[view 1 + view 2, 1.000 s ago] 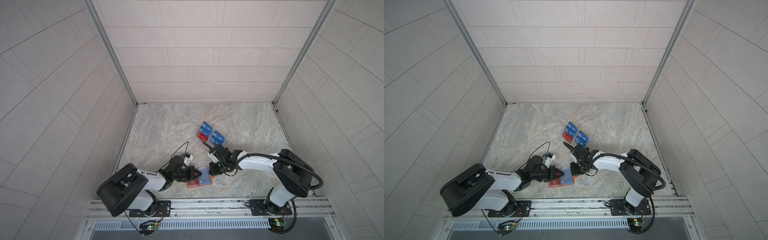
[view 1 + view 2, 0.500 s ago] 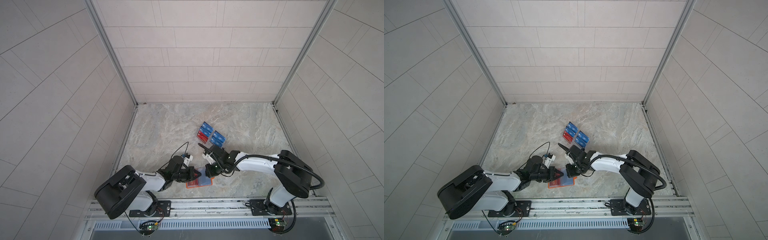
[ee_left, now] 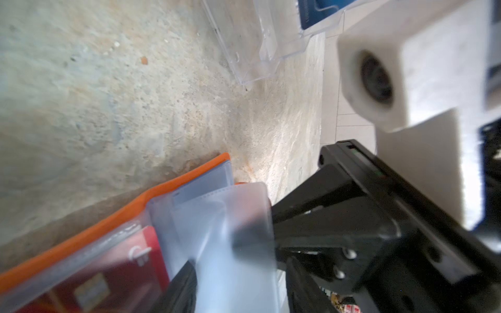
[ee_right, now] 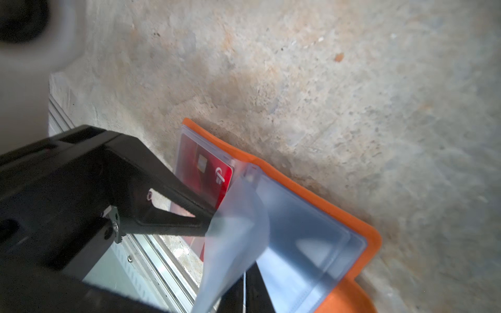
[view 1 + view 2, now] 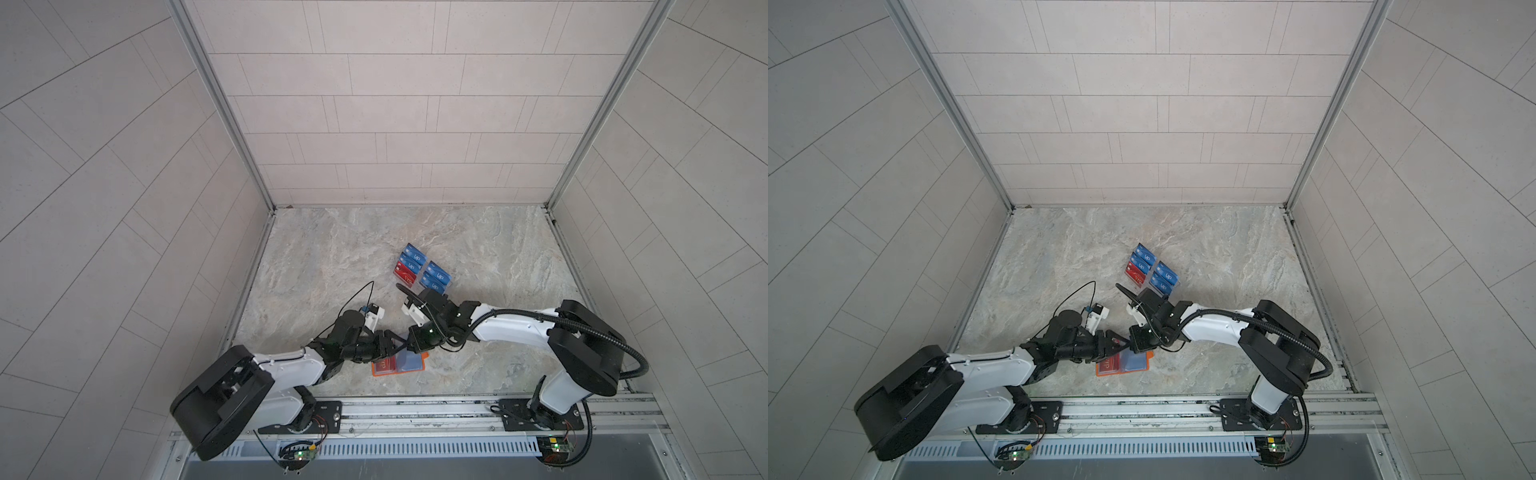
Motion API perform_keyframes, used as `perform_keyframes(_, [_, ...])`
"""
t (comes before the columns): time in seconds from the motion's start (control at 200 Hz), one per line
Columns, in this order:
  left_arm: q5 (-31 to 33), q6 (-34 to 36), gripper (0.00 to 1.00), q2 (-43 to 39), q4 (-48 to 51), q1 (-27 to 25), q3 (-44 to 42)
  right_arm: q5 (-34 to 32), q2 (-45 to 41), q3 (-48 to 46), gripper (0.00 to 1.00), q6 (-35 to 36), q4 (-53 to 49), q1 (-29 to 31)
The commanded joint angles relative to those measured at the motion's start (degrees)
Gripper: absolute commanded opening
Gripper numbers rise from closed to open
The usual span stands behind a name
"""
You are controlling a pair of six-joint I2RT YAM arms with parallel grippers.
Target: Put the credit cards into the card holder
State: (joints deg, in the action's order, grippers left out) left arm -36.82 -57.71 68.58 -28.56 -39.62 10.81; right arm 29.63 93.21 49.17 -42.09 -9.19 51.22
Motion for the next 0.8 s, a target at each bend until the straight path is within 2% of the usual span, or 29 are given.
perform_keyframes(0.0, [0.35, 1.15, 0.64, -3.23, 9.40, 0.16, 3.38, 1.12, 0.76, -0.53, 0.09, -1.33, 2.89, 0.32])
perform_keyframes(0.08, [1.40, 2.68, 0.66, -5.23, 18.39, 0.20, 5.19, 1.45, 1.30, 0.31, 0.09, -1.24, 3.25, 0.84])
perform_keyframes(0.27, [9.69, 5.14, 0.70, -12.81, 37.11, 1.05, 7.89, 1.42, 3.17, 1.64, 0.09, -1.94, 4.74, 2.21])
perform_keyframes(0.35, [10.59, 5.76, 0.76, -14.98, 39.25, 1.66, 8.48, 1.44, 3.85, 1.68, 0.09, -2.12, 5.23, 2.30])
perform_keyframes(0.426, [9.41, 6.55, 0.77, -14.79, 39.50, 2.44, 8.73, 1.83, 4.40, 2.02, 0.09, -2.08, 5.57, 2.30])
perform_keyframes(0.556, [11.47, 7.54, 0.74, -16.86, 44.94, 4.12, 8.87, 2.19, 4.26, 2.62, 0.09, -1.87, 5.30, 2.57])
perform_keyframes(0.696, [15.89, 6.82, 0.67, -20.24, 53.37, 5.07, 7.87, 2.51, 4.47, 3.32, 0.09, -1.25, 4.97, 3.34])
perform_keyframes(0.791, [16.68, 5.65, 0.66, -23.16, 53.31, 5.16, 6.17, 2.49, 5.42, 3.89, 0.09, -1.20, 5.03, 4.18])
